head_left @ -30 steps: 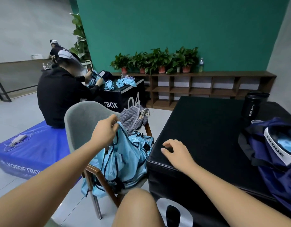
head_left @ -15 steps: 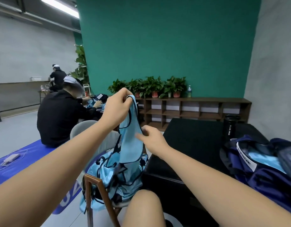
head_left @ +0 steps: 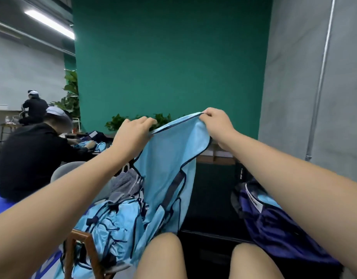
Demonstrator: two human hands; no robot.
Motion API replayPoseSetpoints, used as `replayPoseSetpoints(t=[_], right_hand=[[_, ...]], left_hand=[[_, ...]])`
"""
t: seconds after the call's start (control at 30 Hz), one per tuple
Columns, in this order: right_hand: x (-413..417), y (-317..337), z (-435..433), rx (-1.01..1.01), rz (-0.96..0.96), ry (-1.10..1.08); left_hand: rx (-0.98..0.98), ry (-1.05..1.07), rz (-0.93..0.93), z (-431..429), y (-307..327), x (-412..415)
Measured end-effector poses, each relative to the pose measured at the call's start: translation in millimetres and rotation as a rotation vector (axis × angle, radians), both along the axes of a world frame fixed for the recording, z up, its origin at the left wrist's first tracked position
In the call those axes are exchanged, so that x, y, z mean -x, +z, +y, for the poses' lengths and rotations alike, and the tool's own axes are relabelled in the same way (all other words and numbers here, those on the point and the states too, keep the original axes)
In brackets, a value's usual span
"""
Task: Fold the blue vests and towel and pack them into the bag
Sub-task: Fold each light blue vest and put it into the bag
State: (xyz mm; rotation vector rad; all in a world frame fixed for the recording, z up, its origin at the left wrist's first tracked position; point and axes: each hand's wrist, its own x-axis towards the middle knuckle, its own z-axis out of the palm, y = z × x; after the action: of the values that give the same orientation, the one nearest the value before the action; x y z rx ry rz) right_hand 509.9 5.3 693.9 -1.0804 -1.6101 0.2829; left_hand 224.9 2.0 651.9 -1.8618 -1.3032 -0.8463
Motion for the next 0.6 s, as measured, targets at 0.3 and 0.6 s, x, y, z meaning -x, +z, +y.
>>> replayPoseSetpoints(t=[0.3,0.6], right_hand=[[-54.8,56.0,-29.2,-0.102,-0.061,-0.185],[-90.9,84.2,-50.1,-0.127,-0.211,-0.297]], left_hand=[[0.098,0.016,-0.473,-10.6,2.3,18.5],[0.155,-0.244,-0.801,-48.4,59.9,9.5]])
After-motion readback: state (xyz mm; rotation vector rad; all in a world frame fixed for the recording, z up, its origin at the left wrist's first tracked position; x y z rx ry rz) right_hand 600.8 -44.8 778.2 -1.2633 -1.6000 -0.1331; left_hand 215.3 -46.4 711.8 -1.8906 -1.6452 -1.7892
